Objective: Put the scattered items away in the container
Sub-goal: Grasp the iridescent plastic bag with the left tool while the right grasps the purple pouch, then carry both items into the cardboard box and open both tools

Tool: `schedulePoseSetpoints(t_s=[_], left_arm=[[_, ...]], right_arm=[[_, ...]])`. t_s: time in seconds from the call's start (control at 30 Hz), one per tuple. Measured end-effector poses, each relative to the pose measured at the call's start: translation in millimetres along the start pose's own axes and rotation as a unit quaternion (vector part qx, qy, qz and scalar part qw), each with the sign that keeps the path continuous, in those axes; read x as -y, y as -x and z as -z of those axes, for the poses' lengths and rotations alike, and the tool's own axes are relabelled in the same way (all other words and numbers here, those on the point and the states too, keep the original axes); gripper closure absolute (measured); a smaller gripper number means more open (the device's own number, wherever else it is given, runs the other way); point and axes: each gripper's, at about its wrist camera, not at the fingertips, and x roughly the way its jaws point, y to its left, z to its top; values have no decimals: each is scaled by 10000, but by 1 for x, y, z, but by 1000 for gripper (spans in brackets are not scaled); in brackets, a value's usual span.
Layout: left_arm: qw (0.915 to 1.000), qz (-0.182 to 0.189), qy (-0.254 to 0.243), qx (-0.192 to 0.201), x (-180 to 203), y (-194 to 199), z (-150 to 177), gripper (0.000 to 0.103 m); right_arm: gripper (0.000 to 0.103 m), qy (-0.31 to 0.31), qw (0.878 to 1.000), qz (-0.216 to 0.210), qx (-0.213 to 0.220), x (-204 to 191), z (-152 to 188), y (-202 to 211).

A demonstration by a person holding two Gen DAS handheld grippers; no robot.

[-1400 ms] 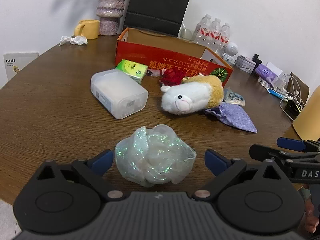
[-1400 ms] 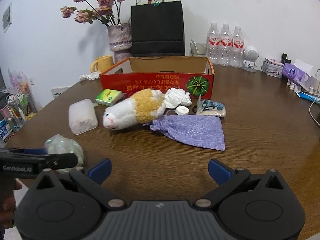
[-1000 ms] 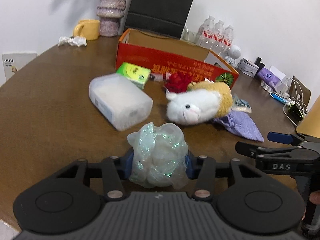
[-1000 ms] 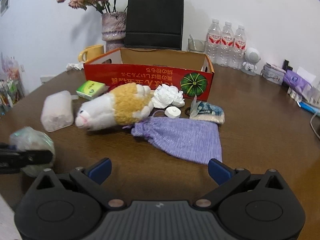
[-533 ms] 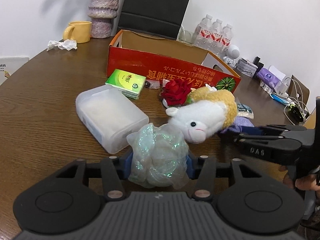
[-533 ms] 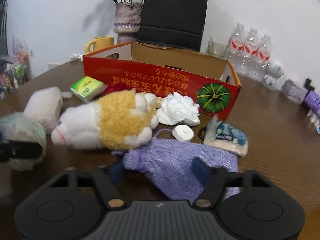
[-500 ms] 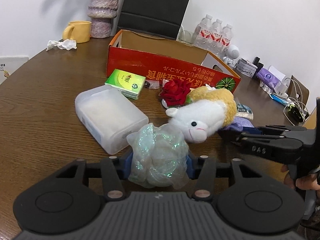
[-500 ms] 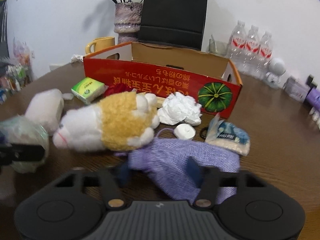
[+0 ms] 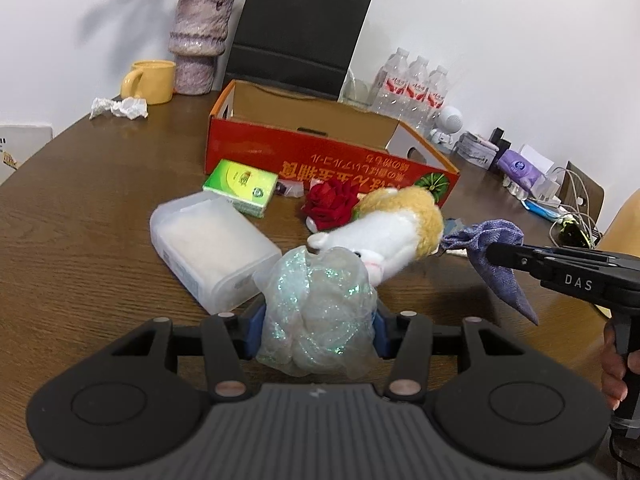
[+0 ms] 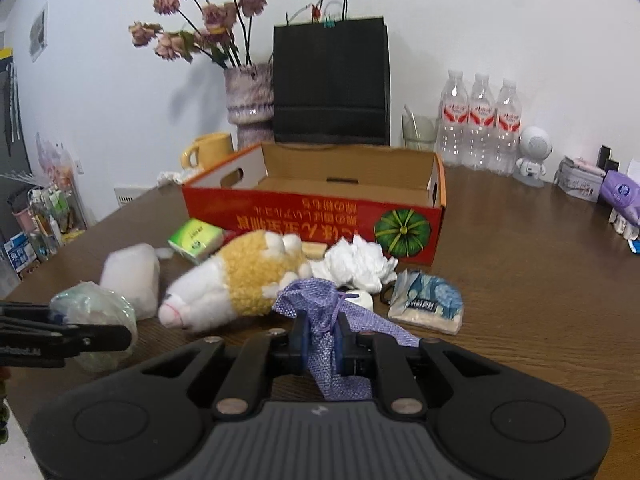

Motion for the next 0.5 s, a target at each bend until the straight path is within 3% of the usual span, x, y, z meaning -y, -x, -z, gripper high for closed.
schedulePoseSetpoints(t_s=[0.3,0.5], left_arm=[[9995,158,-97,260,8,15,-26,52],[9975,325,-338,529,13,15,-82,52]], right_arm=[[93,44,9993,-95,350,-4,-22,25],[93,54,9979,-200,621,2,-59,27]])
